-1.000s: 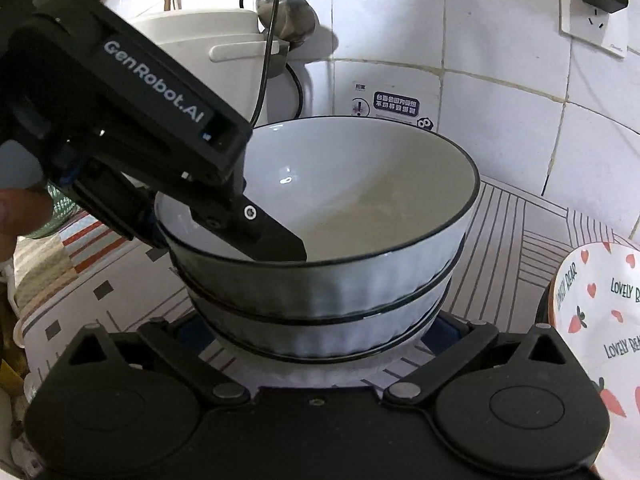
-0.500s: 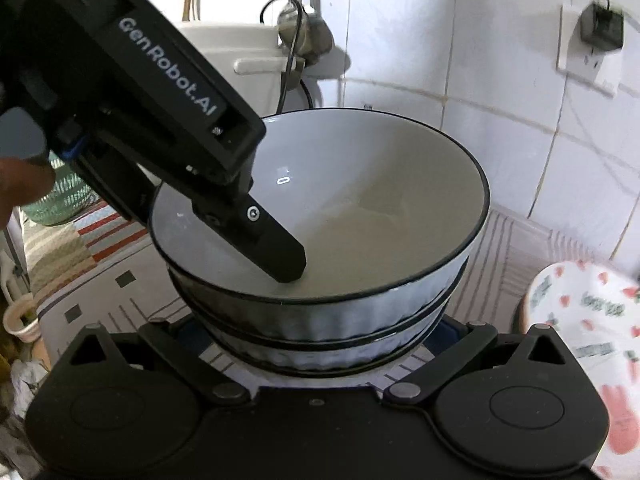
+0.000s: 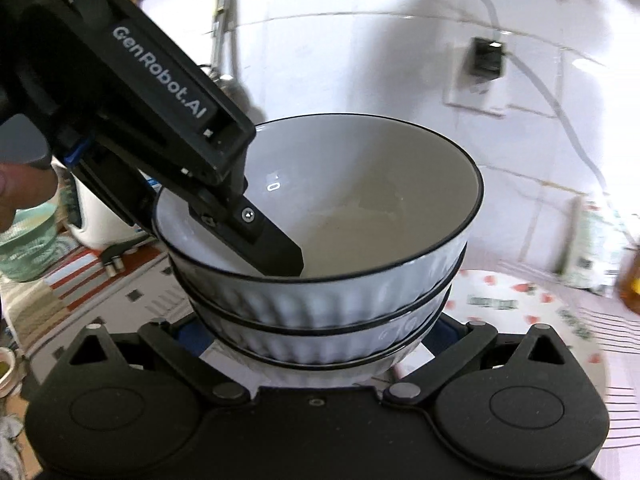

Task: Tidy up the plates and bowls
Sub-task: 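Carry the bowl stack with both grippers over the bunny plate stack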

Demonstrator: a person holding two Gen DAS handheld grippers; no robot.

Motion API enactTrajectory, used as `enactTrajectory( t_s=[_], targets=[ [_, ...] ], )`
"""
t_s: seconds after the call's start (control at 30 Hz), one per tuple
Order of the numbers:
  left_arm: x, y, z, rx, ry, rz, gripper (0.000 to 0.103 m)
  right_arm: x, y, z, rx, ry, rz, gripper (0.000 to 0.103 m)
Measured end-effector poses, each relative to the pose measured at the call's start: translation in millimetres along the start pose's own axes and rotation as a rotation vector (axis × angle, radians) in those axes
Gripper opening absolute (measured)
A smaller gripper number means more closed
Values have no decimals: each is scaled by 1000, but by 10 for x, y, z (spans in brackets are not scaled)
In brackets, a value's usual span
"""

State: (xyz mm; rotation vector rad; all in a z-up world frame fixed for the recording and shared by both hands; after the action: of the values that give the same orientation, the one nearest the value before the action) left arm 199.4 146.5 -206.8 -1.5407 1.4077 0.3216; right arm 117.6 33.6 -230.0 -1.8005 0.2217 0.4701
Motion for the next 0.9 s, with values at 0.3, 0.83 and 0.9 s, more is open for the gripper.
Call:
enactTrajectory(
  t_s=[0.3, 0.83, 0.9],
  targets=[
    [412, -128, -442, 84, 64, 45, 46, -125, 144, -470, 41, 125, 16, 103],
    [1195, -350, -722, 132, 58, 122, 48, 181, 499, -984, 60, 199, 88, 103],
    [1228, -354, -726, 143, 56, 129, 50, 230, 505, -1019, 73, 199, 97, 103]
  ],
)
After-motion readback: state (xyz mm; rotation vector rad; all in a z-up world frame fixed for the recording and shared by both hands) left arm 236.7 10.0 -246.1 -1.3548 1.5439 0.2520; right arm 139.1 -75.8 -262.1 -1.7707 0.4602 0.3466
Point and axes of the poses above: each gripper's, at about its wrist camera, not at the fingertips, and x roughly the way its jaws point, z to its left, y to its underside, the point moved 2 cm from there along x, roughly the way its jaws point, and after that the axes turned 9 degrees about -x, right-handed, at the moved point
